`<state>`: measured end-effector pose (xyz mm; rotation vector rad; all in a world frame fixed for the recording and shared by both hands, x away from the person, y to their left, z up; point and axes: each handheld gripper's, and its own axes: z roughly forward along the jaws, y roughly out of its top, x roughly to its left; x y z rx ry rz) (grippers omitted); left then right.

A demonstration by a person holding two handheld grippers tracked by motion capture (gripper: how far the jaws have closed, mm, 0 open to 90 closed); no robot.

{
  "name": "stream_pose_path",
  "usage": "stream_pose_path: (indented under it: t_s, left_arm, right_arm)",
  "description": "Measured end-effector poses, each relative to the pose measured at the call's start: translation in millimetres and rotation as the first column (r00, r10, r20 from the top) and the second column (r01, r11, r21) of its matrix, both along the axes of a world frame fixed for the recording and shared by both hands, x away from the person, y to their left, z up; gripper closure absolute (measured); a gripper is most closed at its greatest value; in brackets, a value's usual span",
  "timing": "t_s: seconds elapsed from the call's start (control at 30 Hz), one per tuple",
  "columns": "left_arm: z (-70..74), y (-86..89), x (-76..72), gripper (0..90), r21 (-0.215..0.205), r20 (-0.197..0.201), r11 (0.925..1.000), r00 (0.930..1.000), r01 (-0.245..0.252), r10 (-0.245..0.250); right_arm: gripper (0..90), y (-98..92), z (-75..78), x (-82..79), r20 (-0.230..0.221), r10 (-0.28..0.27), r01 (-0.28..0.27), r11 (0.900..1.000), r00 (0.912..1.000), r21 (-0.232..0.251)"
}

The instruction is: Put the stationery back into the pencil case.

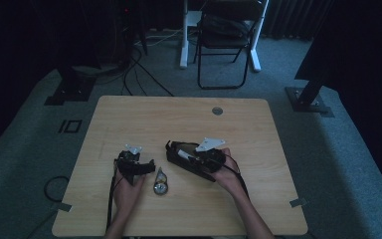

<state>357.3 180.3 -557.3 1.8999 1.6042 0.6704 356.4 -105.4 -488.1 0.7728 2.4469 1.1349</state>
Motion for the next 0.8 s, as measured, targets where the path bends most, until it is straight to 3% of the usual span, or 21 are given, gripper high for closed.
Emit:
stream_pose_path:
  t_s: [0.37, 0.8]
  left_arm:
    - [0.0, 0.1, 0.0, 1.5, 0.001, 0.0, 1.0, 1.0, 0.001, -0.001]
    - [0.0, 0.1, 0.0, 1.5, 0.001, -0.001, 1.0, 1.0, 0.001, -0.001]
  right_arm:
    - [60.8, 7.1, 9.5, -14.0, 0.021, 0.023, -0.024, 0.999, 0.9995, 0.041]
    - [57.7, 14.4, 12.1, -23.9, 0.029, 0.048, -0.05, 0.997, 0.9984, 0.051]
